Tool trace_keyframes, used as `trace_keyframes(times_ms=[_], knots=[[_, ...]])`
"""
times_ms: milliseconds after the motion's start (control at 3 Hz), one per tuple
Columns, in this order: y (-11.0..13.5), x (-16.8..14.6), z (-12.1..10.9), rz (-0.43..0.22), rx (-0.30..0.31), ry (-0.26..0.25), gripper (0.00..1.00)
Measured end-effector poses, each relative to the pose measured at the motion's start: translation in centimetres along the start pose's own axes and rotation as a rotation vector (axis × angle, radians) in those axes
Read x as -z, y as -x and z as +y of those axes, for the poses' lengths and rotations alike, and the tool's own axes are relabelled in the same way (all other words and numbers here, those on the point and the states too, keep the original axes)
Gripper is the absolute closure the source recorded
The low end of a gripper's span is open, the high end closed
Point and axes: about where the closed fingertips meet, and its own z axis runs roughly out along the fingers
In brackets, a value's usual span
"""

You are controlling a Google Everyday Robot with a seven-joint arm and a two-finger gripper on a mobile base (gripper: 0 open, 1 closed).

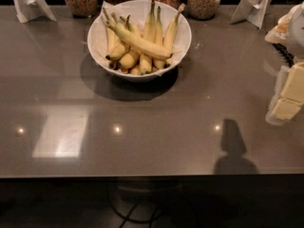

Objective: Pick banana from white bowl

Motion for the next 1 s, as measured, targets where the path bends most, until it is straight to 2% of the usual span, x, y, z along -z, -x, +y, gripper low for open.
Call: trace_keyframes(times_ms=[333,667,1000], knots=[[0.0,0.0,0.0,0.0,0.0,0.0,0.0],[1.4,0.2,-0.3,-0.055,0.004,-0.015,0.0],[4.2,0.3,-1.1,-0.149,0.003,-0.038,0.0]])
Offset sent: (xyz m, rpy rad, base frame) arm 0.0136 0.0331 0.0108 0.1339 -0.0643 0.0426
